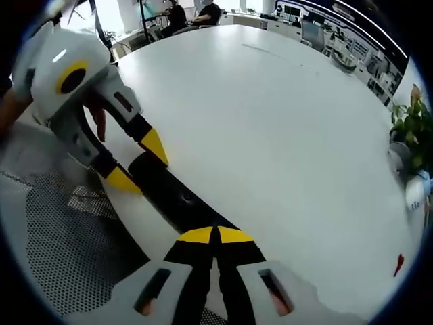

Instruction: Press the specified remote control buttons in sequence, fully releasing each button before pressing the next.

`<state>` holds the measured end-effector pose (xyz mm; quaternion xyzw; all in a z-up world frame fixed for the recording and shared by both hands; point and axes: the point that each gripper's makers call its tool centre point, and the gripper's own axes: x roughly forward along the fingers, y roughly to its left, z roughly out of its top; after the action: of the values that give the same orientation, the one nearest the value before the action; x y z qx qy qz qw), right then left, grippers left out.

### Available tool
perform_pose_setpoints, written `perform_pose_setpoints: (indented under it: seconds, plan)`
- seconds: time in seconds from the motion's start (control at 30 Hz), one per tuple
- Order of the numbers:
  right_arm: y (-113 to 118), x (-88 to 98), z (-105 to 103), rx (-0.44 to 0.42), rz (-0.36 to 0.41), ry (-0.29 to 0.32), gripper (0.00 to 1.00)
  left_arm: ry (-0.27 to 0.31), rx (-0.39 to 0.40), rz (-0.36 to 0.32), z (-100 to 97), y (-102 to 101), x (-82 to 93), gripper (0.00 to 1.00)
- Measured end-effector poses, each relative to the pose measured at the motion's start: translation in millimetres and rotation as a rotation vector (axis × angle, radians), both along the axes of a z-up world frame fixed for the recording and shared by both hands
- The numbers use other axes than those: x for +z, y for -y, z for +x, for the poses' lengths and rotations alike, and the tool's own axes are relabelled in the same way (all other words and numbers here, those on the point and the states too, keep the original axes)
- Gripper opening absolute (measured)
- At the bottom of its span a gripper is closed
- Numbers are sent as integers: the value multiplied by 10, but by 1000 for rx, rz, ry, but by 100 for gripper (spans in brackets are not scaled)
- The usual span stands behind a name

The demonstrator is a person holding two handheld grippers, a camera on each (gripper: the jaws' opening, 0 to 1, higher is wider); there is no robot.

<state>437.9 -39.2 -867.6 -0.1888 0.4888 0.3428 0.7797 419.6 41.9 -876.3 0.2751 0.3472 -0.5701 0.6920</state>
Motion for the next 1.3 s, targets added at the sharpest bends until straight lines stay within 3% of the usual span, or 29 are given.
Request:
perform_pose_setpoints:
  seconds: [0.17, 0.27, 0.5, 0.7, 0.87, 1.07, 1.2, 1.3]
  plan:
    - [17, -1, 10, -69, 22, -58, 0, 1, 1, 4, 1, 1, -2, 25]
    - [112, 6, 34, -83, -14, -44, 0, 0, 1, 2, 1, 0, 0, 25]
    - [89, 72, 54, -129, 52, -52, 0, 0, 2, 10, -1, 2, 3, 25]
    - [60, -14, -8, -71, 1, -61, 0, 0, 1, 10, -2, 0, 3, 25]
    - [50, -3, -8, -24, -23, -20, 0, 0, 1, 11, -1, -1, 2, 25]
    - [33, -5, -1, 132, -95, 76, 0, -2, 6, 6, 2, 0, 2, 25]
    - [11, -7, -15, 282, -150, 144, 0, -2, 8, 9, 2, 4, 2, 25]
    - [18, -14, -10, 232, -143, 126, 0, -4, -6, 19, 6, 9, -3, 25]
